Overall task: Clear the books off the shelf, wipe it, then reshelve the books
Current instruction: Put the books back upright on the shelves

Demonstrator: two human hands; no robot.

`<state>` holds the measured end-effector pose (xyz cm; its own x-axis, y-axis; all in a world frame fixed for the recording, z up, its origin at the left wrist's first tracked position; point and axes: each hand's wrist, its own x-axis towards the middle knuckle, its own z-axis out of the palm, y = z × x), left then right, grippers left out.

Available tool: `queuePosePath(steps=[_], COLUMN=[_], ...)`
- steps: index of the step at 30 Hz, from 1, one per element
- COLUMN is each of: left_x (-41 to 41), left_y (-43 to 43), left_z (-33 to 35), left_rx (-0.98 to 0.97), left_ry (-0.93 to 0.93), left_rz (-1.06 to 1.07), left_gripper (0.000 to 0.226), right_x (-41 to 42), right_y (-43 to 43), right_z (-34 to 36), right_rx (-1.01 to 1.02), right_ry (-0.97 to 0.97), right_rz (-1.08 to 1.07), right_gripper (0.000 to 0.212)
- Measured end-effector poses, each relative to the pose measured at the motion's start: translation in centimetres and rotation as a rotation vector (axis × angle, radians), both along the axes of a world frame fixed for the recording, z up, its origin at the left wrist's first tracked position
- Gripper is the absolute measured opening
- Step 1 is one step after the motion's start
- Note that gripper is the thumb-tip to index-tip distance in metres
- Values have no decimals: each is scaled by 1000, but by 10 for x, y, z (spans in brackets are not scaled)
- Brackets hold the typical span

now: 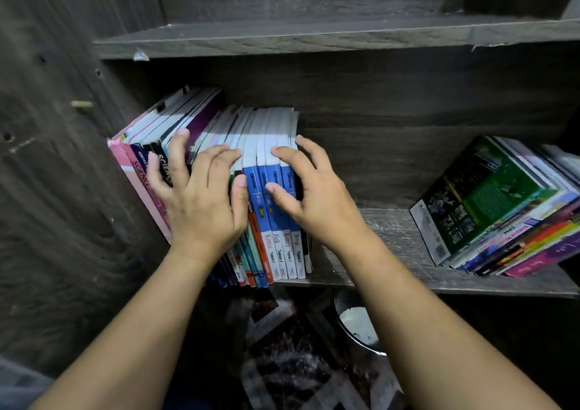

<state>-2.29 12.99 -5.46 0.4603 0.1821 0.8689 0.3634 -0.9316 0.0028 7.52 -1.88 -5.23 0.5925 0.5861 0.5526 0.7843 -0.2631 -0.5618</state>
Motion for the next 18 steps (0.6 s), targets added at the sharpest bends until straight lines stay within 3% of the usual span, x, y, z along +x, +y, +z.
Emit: queuePosePath(steps=[4,16,18], left_x=[2,2,2], left_y=[3,8,8], left_z=[-2,-3,-3], left_rx=[26,38,35], left_ry=[-15,-14,-12], left_rz=[2,-23,-27], left_gripper=[40,42,42], right_x=[-10,-7,-11], right_y=[9,13,14], right_z=[-6,-1,-4], right_rx=[31,57,117], right_ry=[-85,1,-8], right_rz=[-28,-54,-98], right_gripper=[41,38,46])
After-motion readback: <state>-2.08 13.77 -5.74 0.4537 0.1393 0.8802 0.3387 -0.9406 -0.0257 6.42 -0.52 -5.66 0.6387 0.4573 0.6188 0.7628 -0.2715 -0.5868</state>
